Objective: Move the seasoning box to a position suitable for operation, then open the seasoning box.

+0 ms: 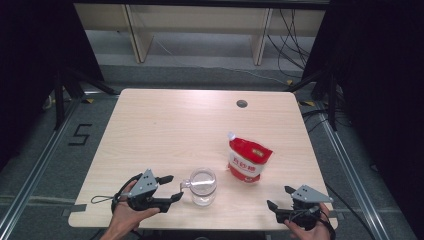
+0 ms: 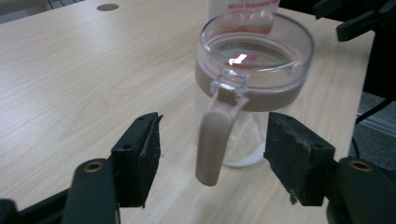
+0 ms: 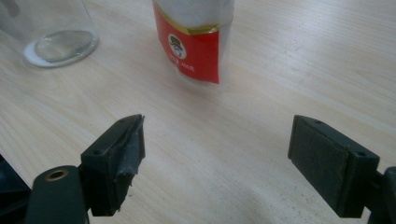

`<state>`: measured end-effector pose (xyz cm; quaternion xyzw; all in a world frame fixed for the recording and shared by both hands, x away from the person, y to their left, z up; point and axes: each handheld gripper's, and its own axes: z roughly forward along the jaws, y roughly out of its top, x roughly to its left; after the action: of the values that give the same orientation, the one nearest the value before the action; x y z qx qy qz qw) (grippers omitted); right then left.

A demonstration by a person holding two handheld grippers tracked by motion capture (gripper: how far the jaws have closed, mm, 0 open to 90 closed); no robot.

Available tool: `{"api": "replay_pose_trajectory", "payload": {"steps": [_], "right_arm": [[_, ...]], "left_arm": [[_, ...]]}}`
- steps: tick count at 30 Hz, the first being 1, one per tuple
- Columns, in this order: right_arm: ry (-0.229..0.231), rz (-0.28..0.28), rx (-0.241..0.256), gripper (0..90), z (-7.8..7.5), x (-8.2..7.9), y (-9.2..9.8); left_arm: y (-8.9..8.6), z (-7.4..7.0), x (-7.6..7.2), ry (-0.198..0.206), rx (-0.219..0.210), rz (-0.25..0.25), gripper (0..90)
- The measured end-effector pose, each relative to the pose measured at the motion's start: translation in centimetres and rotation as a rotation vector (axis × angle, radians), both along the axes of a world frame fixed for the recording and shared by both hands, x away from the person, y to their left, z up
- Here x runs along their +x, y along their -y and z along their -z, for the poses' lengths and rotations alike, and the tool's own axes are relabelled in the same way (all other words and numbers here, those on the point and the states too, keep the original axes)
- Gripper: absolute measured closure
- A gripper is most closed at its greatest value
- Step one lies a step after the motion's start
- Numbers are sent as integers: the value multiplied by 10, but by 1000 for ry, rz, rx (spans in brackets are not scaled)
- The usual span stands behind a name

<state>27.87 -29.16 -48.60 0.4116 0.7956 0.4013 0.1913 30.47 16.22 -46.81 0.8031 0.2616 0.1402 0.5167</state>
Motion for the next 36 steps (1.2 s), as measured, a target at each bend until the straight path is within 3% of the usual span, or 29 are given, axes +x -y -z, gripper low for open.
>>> {"api": "replay_pose_trajectory", "payload": {"steps": [1, 4, 5, 6, 7, 11, 15, 16, 17, 18, 20, 21, 22, 26, 27, 29, 32, 36], "right_arm": [[1, -3, -2, 197, 0, 0, 0], [2, -2, -1, 197, 0, 0, 0], [3, 0, -3, 197, 0, 0, 0], [1, 11, -6, 197, 0, 0, 0], [1, -8, -9, 197, 0, 0, 0], [-6, -6, 4, 193, 1, 0, -1], [-6, -3, -2, 201, 1, 0, -2], [-5, -11, 3, 199, 1, 0, -2], [-5, -11, 11, 197, 1, 0, -2], [4, 3, 6, 193, 0, -1, -3], [-13, 18, 23, 177, 0, -3, -5], [-4, 5, 31, 176, 0, -2, -5], [14, -10, 29, 175, -1, -1, -4], [20, -26, 34, 177, -2, -1, -5], [21, -17, 34, 201, -3, -2, -6], [38, -37, 37, 282, -5, -4, -8], [74, -73, 34, 325, -7, -4, -12], [61, -94, 33, 332, -8, -5, -17]], "left_arm": [[0, -1, -3, -20, -19, -14, 367], [-2, -6, -5, 25, -26, -10, 409], [-2, -6, -6, 13, -38, -27, 433], [-3, -7, -4, 23, -39, -9, 446], [-3, -6, -5, 5, -63, -23, 491], [-2, -11, -6, 8, -100, -36, 556], [0, -15, -8, 23, -88, -46, 668], [1, -15, -8, 25, -84, -42, 737], [2, -14, -9, 21, -89, -39, 737], [3, -15, -9, 36, -61, -32, 767], [5, -16, -9, 38, -51, -30, 829], [7, -15, -10, 26, -68, -45, 847], [7, -16, -10, 35, -57, -43, 868], [12, -18, -10, 32, -68, -52, 894], [13, -19, -10, 39, -49, -51, 894], [16, -18, -9, 28, -56, -53, 895], [20, -16, -8, 32, -52, -52, 895], [21, -17, -7, 41, -38, -73, 895]]}}
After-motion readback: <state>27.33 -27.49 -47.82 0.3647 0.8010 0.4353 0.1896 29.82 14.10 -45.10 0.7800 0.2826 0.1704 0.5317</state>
